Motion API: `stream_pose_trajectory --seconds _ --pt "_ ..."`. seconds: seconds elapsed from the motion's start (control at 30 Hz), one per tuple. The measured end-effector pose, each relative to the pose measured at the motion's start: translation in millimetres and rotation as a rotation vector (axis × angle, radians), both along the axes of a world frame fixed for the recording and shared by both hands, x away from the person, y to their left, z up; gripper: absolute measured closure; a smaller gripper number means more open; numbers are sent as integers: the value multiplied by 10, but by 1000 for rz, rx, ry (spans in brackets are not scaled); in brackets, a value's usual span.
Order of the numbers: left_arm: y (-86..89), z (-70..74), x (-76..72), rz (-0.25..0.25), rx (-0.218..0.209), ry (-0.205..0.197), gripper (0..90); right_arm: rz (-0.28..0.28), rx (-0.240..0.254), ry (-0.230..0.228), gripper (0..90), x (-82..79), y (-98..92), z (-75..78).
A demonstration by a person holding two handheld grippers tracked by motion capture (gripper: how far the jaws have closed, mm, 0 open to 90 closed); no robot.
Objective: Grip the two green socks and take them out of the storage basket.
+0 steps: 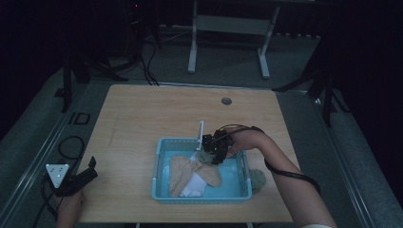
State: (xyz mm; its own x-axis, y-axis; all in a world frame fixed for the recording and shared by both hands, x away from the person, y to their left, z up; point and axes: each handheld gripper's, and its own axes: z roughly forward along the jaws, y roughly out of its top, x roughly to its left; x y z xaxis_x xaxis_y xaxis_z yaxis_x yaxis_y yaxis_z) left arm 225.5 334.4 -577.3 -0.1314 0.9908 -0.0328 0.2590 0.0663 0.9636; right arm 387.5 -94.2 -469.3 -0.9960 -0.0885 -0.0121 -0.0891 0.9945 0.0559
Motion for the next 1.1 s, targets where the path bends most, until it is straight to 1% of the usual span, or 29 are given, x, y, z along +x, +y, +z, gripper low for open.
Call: stream_pose_trajectory --seconds 0.07,0.17,0.2,0.27,0.33,0.37,0.4,0.47,0.57,0.63,0.7,0.83,0.9,1.0,1.03,1.1 --pt "-2 0 1 0 -2 0 13 -3 0 1 554 23 17 -53" --pt "-1 0 2 0 -3 1 13 1 -22 -3 563 28 46 -139" --pt "-1 0 2 0 -3 1 13 1 -22 -3 563 28 46 -139" --pt "-2 0 1 0 -2 0 13 -1 -49 -17 603 43 62 -216" --pt "-1 0 1 0 -3 0 13 -12 -55 -29 603 63 68 -250" --pt "-1 0 0 0 -2 1 13 -25 -60 -28 607 74 70 -263" --pt "-2 0 0 0 -2 0 13 -26 -60 -25 608 84 72 -274" --pt "-2 0 0 0 -1 0 13 -29 -60 -23 650 87 75 -295" --pt "-1 0 1 1 -3 0 14 -25 -69 -25 776 83 85 -301" --pt "-1 0 1 1 -2 0 13 -24 -70 -28 823 71 86 -264" --pt "-2 0 1 2 -2 0 13 -24 -60 -37 843 61 79 -211" --pt "-2 0 1 2 -1 1 14 -29 -47 -53 851 40 47 -75" --pt "-2 0 2 3 -1 2 13 -27 -37 -51 852 20 23 1" --pt "-3 -1 3 5 -2 1 13 -23 -21 -60 855 -9 -14 120" --pt "-3 0 3 5 -3 1 14 -30 -19 -58 855 -23 -25 162" --pt "-3 -1 4 6 -4 1 14 -24 -18 -70 856 -45 -45 239"
